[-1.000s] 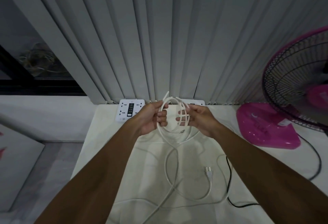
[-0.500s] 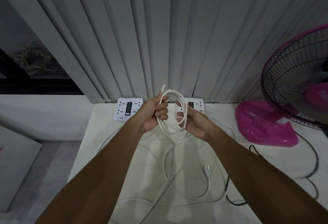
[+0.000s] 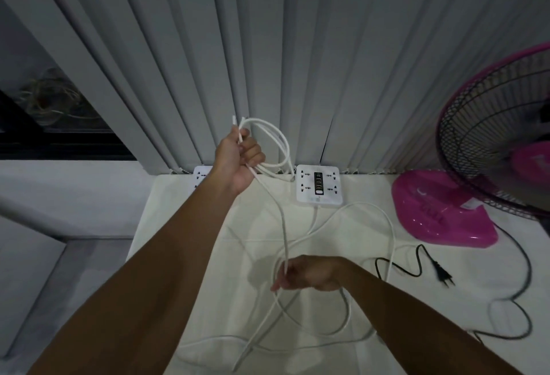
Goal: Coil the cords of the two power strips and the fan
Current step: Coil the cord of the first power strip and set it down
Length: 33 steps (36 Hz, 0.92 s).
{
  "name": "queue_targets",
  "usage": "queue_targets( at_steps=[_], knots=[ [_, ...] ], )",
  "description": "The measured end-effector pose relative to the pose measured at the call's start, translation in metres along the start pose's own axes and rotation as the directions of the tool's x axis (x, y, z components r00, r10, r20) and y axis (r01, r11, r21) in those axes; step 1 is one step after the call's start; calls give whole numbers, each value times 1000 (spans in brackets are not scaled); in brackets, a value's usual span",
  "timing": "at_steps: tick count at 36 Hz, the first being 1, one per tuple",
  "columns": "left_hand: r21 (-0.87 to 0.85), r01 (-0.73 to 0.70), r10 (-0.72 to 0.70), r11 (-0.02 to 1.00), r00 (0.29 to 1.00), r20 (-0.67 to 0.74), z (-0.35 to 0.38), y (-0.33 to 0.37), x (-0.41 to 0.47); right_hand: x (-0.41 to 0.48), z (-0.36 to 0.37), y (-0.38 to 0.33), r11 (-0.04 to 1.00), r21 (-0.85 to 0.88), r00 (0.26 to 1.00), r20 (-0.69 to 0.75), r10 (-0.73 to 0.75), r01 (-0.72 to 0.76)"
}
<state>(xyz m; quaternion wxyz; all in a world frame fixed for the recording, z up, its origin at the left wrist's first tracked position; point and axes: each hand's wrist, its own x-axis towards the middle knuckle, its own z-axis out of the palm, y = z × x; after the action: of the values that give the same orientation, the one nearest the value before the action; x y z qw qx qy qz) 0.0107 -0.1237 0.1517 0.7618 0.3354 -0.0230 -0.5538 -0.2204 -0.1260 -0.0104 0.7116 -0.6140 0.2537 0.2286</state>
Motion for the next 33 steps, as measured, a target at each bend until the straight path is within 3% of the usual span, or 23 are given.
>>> queue_targets(
  at_steps=[2, 4, 7, 9, 14, 19, 23, 26, 29, 31, 33],
  knots=[
    [-3, -18, 18, 1000, 1000, 20, 3, 12, 2, -2, -1, 7, 995, 83, 999, 15, 48, -49],
    [46, -14, 12, 999, 999, 53, 3, 23, 1, -4, -5, 9, 969, 239, 992, -92, 87, -62],
    [209, 6, -24, 978, 996, 81, -2, 32, -2, -5, -24, 7, 865, 493, 923, -367, 117, 86],
    [338, 30, -61, 941, 995, 83, -8, 34, -6, -10, -40, -1, 752, 629, 863, -474, 172, 196],
    [638, 36, -88, 769, 995, 51, -26, 21, -16, -25, -78, -33, 635, 678, 721, -640, 264, 370],
    [763, 69, -106, 642, 994, -1, -36, -6, -24, -36, -93, -86, 556, 647, 710, -691, 137, 522],
    [771, 90, -112, 630, 993, -24, -38, -26, -29, -43, -86, -122, 675, 495, 694, -719, -35, 546],
    [740, 115, -106, 662, 993, -58, -37, -37, -29, -43, -69, -134, 850, 125, 585, -775, -239, 512],
    [702, 123, -106, 702, 992, -69, -34, -43, -28, -42, -48, -136, 840, -231, 439, -767, -468, 491],
    [683, 118, -104, 720, 993, -62, -31, -45, -27, -41, -36, -136, 803, -363, 372, -744, -556, 474],
    [676, 102, -77, 730, 995, -66, -27, -46, -27, -38, -24, -133, 780, -414, 352, -723, -595, 470]
  ],
)
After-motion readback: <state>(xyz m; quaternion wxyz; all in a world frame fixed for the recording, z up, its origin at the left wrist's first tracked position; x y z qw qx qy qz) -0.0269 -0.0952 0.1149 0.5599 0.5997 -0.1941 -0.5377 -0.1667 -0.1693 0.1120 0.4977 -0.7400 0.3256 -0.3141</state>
